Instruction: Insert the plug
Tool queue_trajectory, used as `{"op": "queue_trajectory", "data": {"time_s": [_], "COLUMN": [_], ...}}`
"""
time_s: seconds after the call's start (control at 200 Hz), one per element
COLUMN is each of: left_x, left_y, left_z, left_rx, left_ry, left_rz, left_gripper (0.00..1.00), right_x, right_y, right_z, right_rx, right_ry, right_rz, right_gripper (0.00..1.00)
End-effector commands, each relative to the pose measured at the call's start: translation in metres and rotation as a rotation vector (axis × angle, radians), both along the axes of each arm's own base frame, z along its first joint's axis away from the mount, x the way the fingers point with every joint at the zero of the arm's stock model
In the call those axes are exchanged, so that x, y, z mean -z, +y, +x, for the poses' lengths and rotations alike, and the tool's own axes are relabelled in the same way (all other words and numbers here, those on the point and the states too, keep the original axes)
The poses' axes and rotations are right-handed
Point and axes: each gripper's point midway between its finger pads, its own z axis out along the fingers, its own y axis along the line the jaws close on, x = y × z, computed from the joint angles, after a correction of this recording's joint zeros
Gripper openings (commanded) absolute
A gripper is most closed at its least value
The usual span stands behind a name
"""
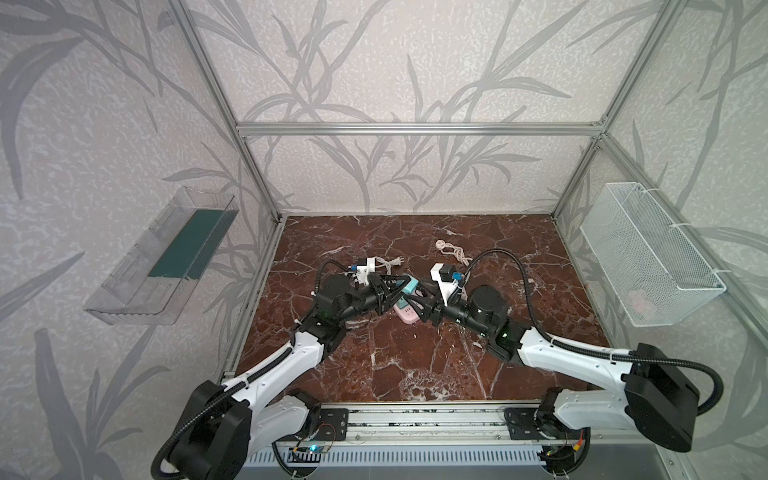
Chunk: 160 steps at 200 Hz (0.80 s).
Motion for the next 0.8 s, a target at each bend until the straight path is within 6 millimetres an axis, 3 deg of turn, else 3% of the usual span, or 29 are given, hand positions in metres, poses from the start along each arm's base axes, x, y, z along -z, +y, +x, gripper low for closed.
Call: {"op": "queue_trajectory", "data": {"time_s": [0.0,0.285,0.32,0.795], "left_x": [-0.011,-0.018,-0.019,-0.021], "left_y": [-0.003,-0.005,-0.005,-0.007], "left_z": [-0.005,-0.006,-0.006,-0.007], "left_rx": [0.024,0.032,0.032,0.041], "left_ry": [-0.02,-0.04,-0.041,-0.046], "left_rz": [-0.049,-0.074,-0.077,-0.121], "left_gripper": [0.0,0.0,0.0,0.0], "right_x": [-0.014,-0.01,-0.018,-0.033], "right_y": [0.005,0.005,0.005,0.005], "right_z": [0.002,0.007,0.007,0.01], "right_rx": [0.002,0.027,0.029,0.038], "right_ry": [-0.039,-0.029,-0.047,-0.062], "right_rz": [0.017,0.018,0.046,0.093], "right_gripper": [0.62,0.55,0.54,0.5]}}
